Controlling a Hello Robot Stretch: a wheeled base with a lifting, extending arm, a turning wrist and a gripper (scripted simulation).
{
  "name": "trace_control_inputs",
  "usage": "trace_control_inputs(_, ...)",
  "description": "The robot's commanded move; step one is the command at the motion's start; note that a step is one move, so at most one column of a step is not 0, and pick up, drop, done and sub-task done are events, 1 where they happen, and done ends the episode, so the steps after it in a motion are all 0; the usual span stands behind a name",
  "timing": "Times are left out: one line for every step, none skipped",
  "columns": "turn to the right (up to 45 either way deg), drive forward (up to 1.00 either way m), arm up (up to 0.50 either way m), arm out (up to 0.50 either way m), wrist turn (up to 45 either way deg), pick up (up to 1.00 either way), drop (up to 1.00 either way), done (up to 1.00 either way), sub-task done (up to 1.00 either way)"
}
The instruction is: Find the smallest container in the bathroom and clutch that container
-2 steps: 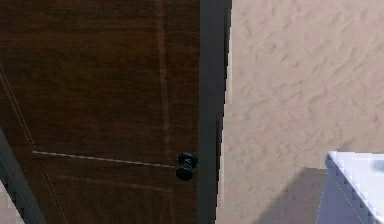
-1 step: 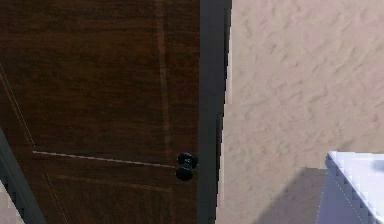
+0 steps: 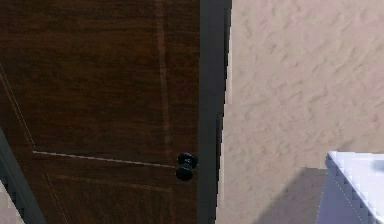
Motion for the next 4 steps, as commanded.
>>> trace_control_inputs(0.0, 0.00, -0.30, 0.00, 0.0, 0.00, 0.00, 0.00, 0.00)
trace_control_inputs(0.0, 0.00, 0.00, 0.00, 0.0, 1.00, 0.00, 0.00, 0.00)
trace_control_inputs(0.0, 0.00, 0.10, 0.00, 0.0, 0.00, 0.00, 0.00, 0.00)
trace_control_inputs(0.0, 0.00, 0.00, 0.00, 0.0, 0.00, 0.00, 1.00, 0.00)
